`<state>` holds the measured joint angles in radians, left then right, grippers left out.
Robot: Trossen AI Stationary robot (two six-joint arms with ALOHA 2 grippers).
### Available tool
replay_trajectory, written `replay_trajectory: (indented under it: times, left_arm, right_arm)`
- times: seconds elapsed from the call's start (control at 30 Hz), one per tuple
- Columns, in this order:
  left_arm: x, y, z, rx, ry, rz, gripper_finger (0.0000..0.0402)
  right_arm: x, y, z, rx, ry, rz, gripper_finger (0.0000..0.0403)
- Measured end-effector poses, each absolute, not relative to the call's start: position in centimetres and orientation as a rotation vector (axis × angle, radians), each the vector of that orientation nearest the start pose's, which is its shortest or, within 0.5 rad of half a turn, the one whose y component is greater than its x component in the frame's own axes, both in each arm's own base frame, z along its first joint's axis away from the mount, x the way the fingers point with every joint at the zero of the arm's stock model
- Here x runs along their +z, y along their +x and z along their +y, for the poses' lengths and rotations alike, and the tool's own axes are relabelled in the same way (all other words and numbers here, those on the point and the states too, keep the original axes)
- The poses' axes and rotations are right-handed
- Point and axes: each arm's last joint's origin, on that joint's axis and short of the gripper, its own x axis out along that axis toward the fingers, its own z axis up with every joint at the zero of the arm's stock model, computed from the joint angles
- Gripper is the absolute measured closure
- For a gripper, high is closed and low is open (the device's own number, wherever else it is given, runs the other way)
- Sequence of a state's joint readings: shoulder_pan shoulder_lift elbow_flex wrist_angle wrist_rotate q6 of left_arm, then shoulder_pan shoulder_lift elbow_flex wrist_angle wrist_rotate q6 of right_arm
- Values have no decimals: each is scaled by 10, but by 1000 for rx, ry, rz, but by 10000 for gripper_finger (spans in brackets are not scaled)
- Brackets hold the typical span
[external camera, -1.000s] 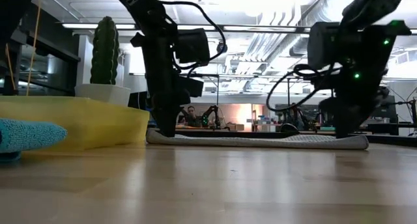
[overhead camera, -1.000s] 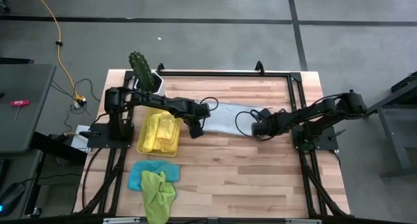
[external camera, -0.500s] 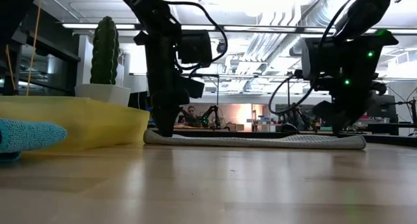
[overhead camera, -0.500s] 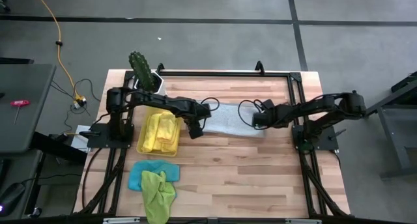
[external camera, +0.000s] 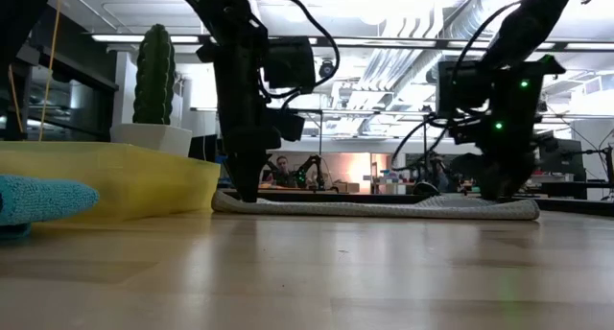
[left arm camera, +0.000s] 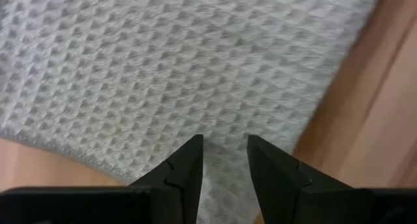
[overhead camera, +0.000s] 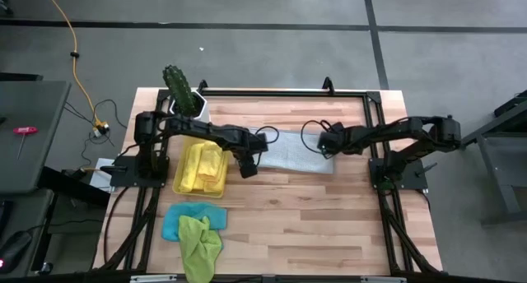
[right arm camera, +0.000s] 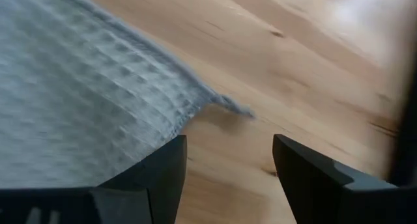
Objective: Fold microfiber towels
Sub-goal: Fold the gray microfiber towel
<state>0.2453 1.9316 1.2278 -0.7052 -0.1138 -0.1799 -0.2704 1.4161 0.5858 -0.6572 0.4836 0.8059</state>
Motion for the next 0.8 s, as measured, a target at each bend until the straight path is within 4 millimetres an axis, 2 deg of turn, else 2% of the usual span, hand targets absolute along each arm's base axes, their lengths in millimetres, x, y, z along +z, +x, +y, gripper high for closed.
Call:
replay_trajectory:
  times: [0.27,0.53,0.8]
  left_arm:
    - [143,344,87,422,-232,1380,291]
    - [144,344,88,434,-210,1378,291]
    - [144,344,88,437,-208,1376,291]
  right_arm:
    - [135,209,-68,-1002,502,981,183]
    - [138,220,-54,-899,464,933,183]
    - [155,240,-37,-768,388,880,183]
